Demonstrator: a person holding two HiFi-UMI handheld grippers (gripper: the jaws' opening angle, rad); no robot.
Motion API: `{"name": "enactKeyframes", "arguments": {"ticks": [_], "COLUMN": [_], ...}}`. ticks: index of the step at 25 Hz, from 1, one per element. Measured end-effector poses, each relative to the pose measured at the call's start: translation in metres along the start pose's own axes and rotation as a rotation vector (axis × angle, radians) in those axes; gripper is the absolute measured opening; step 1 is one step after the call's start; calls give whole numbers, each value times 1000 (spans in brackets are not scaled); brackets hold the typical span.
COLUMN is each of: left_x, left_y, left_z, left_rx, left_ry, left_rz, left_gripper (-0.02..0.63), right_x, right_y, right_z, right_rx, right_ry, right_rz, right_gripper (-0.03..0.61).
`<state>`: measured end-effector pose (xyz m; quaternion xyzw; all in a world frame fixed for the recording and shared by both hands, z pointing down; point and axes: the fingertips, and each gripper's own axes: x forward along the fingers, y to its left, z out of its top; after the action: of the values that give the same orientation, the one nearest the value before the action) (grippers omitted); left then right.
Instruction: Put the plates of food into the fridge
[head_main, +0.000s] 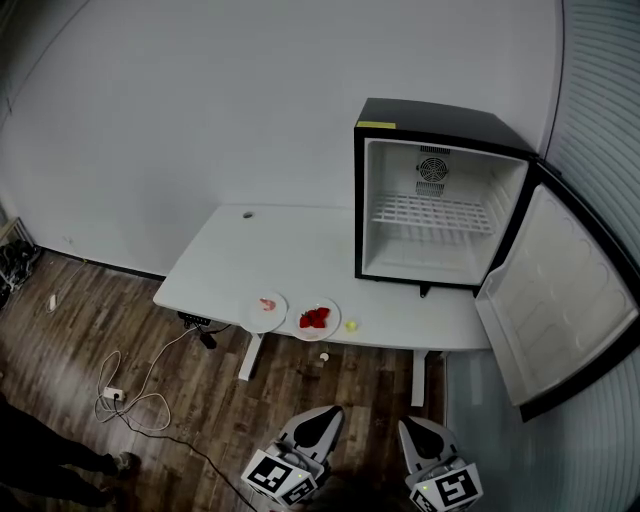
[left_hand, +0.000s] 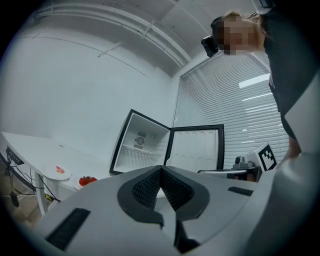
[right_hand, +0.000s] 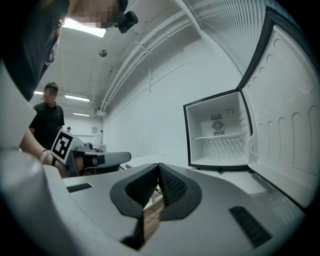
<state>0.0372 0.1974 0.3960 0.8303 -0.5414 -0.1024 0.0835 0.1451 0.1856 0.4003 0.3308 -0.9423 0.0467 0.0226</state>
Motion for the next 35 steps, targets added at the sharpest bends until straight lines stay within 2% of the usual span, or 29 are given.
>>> {"name": "enactKeyframes", "arguments": {"ticks": [11, 26, 35], "left_x": [8, 67, 97], "left_y": [19, 104, 137], "left_z": [-4, -3, -14], "left_rx": [2, -20, -38], "left_ry": [2, 29, 55], "left_rz": [14, -16, -49], "left_gripper": [6, 6, 6], "right_x": [20, 133, 195], "right_y": [-8, -37, -57], "right_z": [-15, -39, -62], "right_rx": [7, -17, -11], "right_ry": [26, 142, 226], "right_rz": [-5, 2, 1], "right_gripper": [6, 8, 94]}}
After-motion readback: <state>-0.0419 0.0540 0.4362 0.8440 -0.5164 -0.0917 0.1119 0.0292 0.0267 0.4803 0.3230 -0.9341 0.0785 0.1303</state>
